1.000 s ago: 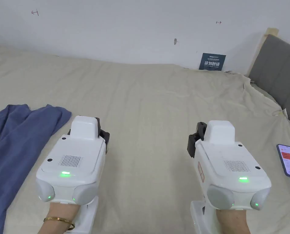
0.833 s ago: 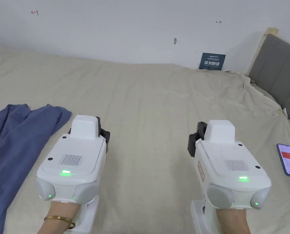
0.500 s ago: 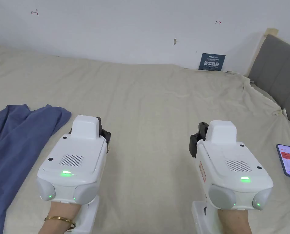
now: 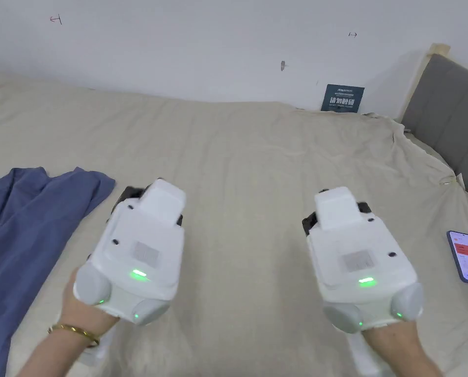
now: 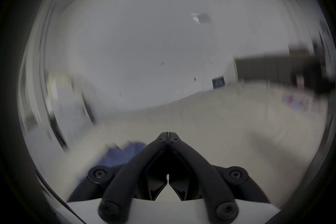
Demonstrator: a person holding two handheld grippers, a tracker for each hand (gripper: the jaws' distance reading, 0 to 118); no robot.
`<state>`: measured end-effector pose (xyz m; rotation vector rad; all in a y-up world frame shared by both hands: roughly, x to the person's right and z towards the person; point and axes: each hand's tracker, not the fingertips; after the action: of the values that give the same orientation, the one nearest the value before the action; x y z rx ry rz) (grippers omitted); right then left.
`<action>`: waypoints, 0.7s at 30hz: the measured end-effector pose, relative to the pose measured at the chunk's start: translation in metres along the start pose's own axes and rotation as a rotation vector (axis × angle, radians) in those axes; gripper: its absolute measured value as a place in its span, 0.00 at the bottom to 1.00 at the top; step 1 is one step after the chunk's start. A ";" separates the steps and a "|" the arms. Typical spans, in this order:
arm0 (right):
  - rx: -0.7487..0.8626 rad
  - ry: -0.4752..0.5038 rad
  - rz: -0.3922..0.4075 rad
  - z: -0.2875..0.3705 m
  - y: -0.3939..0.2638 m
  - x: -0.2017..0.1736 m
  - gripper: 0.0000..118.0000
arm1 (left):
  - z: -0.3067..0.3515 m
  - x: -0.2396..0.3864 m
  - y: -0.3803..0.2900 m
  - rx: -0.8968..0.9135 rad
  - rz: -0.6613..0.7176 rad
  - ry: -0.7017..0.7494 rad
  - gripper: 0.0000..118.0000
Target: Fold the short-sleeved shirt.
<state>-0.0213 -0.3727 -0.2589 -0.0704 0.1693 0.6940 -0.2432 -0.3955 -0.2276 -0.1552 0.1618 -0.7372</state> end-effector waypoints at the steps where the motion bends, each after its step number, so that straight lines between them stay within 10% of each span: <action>1: 0.044 -0.013 0.197 -0.003 0.003 -0.007 0.00 | 0.000 0.004 0.002 0.048 -0.193 0.007 0.00; 6: 0.309 -0.006 1.129 -0.006 -0.011 -0.037 0.00 | 0.001 0.025 -0.007 0.304 -1.097 0.030 0.00; 9: 0.401 0.051 1.389 -0.002 -0.024 -0.043 0.00 | 0.008 0.028 -0.007 0.349 -1.160 -0.053 0.00; 11: 0.406 0.077 1.425 -0.001 -0.024 -0.040 0.00 | 0.009 0.026 -0.011 0.388 -1.225 -0.049 0.00; 15: 0.274 0.096 1.062 -0.001 0.005 -0.025 0.00 | 0.011 0.009 0.000 0.359 -1.043 -0.094 0.00; 21: 0.030 0.123 -0.031 -0.003 0.040 0.037 0.00 | -0.002 -0.067 0.040 0.089 0.300 0.003 0.00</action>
<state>-0.0192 -0.3192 -0.2684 -0.0867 0.2961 0.6567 -0.2666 -0.3210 -0.2314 -0.0428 0.1504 -0.4451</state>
